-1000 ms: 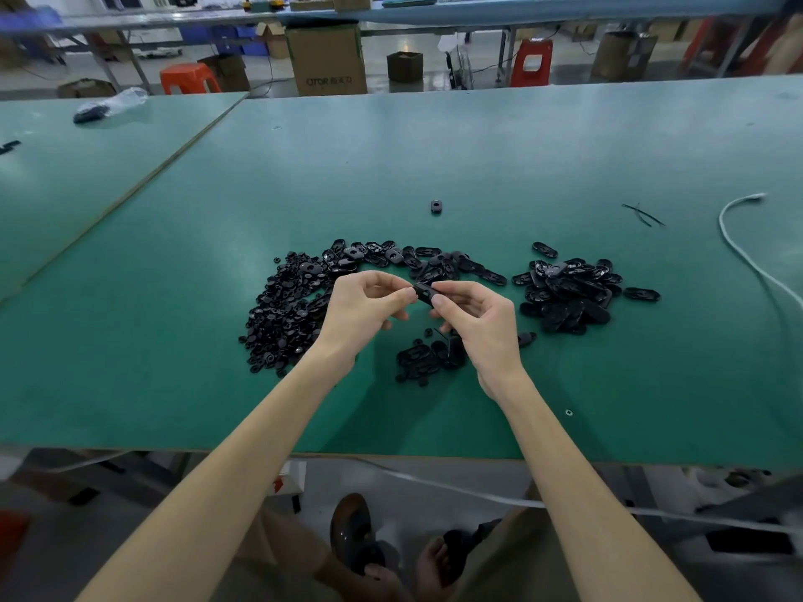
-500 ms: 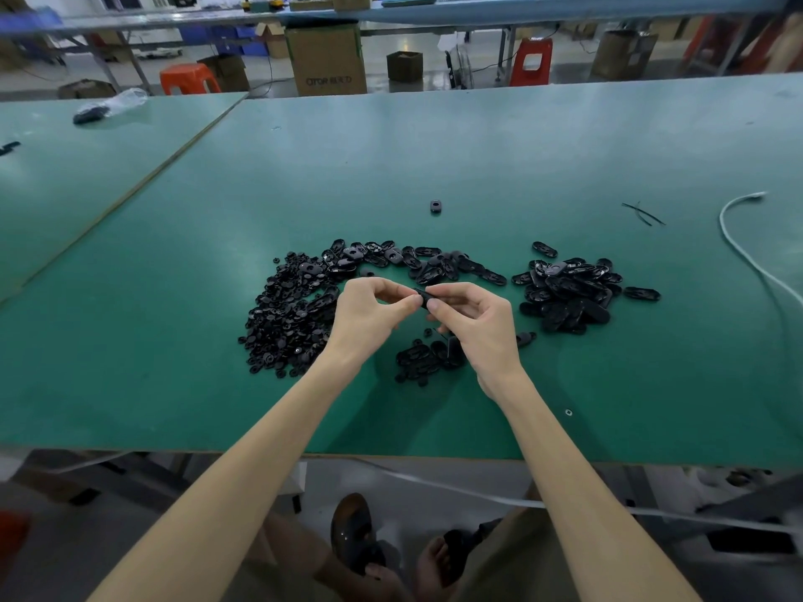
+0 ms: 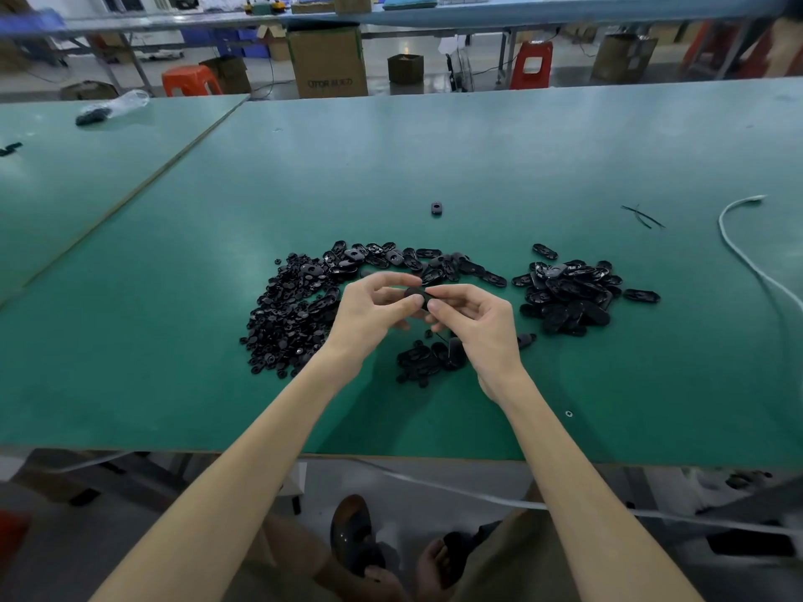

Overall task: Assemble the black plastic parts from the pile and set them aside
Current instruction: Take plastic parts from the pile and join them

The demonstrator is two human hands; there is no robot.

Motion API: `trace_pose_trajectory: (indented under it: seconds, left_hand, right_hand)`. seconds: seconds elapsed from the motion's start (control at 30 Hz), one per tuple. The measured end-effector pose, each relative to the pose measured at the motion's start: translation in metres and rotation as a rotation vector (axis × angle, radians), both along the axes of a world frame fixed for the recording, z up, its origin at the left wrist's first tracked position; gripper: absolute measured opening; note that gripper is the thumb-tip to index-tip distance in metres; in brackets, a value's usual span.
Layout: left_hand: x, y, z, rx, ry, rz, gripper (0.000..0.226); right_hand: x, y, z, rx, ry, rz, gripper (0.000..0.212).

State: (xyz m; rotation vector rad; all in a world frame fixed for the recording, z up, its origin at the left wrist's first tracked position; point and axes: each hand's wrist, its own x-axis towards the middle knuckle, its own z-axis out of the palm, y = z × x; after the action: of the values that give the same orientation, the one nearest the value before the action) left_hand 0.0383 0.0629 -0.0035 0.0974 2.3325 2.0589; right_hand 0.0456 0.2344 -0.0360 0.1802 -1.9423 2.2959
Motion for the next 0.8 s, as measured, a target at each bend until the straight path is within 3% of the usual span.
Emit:
trace_pose_trajectory:
  seconds: [0.27,0.8]
  left_hand:
    - [0.001,0.0,0.001,0.233,-0.084,0.008,0.022]
    - [-0.006,-0.01,0.011,-0.014,-0.09,-0.123,0.019]
  right_hand:
    - [0.0,0.0,-0.001,0.004,-0.018,-0.004,0.015]
    - [-0.001,0.0,-0.002,0.059,-0.023,0.004,0.008]
